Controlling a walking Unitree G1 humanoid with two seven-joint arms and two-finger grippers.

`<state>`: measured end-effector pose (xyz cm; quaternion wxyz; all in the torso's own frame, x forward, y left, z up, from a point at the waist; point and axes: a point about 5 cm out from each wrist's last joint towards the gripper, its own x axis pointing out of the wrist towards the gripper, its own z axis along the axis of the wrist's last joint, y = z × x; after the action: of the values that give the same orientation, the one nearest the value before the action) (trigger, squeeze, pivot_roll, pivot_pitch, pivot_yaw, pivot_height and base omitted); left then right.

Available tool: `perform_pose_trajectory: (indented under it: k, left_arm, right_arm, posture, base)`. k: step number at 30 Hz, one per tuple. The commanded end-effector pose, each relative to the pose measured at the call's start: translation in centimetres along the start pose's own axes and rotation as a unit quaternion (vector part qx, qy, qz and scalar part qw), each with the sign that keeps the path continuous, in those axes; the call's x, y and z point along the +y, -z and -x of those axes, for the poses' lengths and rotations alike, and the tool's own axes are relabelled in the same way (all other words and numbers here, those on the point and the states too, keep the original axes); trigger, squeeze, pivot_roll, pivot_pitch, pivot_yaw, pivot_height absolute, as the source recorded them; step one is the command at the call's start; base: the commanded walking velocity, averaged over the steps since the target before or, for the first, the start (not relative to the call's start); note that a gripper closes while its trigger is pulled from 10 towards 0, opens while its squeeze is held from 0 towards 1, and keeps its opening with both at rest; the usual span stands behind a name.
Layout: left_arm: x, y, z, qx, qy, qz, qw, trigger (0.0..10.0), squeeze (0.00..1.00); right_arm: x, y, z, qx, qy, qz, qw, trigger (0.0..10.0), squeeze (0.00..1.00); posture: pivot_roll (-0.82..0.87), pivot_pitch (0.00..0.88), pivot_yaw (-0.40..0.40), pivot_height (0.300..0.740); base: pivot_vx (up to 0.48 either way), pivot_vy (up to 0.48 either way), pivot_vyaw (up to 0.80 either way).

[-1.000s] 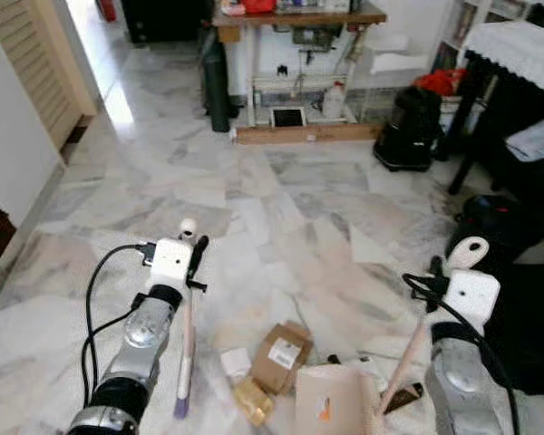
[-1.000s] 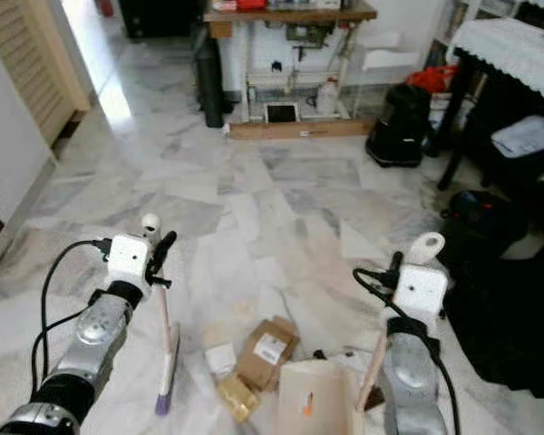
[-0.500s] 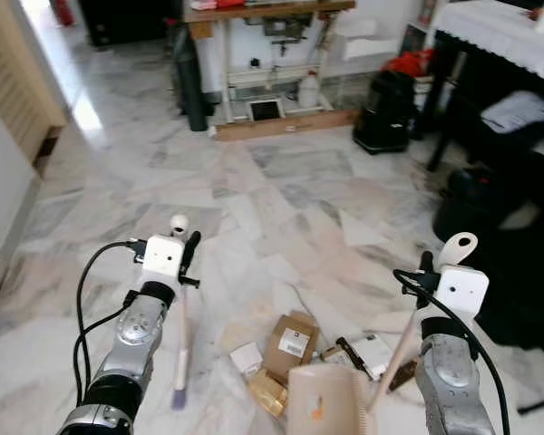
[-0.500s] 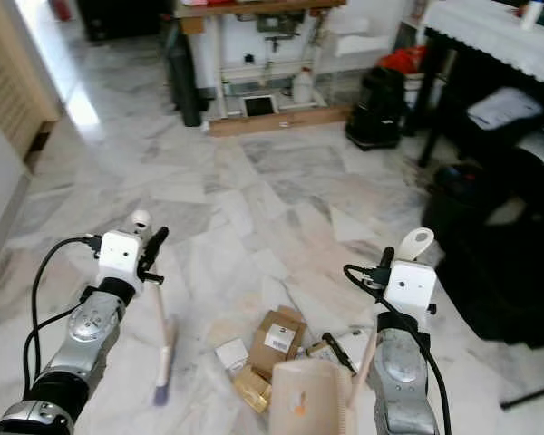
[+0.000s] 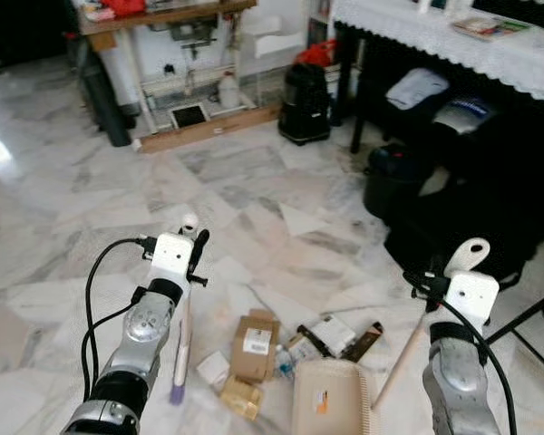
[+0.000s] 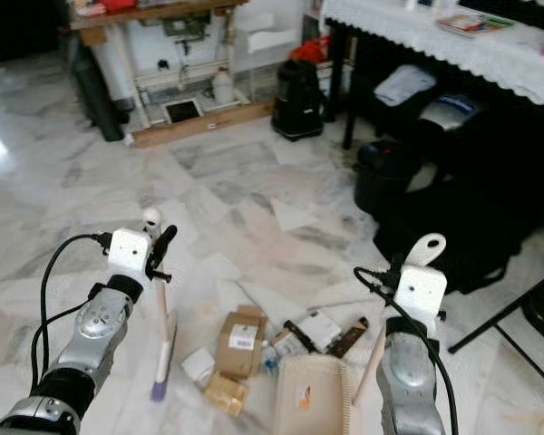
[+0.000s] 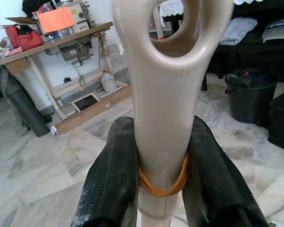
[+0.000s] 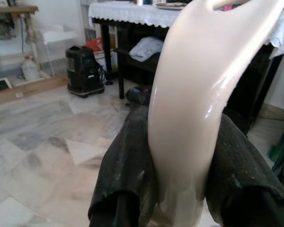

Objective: Sweep floor

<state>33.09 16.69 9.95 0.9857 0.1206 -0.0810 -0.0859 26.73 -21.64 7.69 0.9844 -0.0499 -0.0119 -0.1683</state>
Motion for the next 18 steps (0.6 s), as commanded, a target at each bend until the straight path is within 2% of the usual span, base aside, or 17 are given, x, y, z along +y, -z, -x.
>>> perform_pose_trajectory:
  k: [1,10,18]
  left_arm:
    - [0.7,-0.6,-0.2,-0.015,-0.009,-0.014,1.0,10.0,0.0]
    - [1.7,-0.2,-0.1,-0.001,-0.042,-0.043,0.998,10.0,0.0]
    - [1.6,0.7,0.4,0.021,-0.036,-0.042,0.998,10.0,0.0]
  right_arm:
    - [0.5,-0.4,-0.1,-0.015,-0.012,-0.004,1.0,10.0,0.0]
    - [0.2,1.3,0.7,0.012,-0.015,0.013,1.0,10.0,0.0]
    - [-0.6,3.5,2.2,0.045,-0.022,0.04,0.998,10.0,0.0]
  posture:
    - [0.03,0.0,0.048,0.74]
    - [0.03,0.0,0.051,0.74]
    - [0.02,0.032,0.058,0.74]
  base:
    - [0.0,0.0,0.0]
    - [0.0,0.0,0.0]
    - [0.0,0.0,0.0]
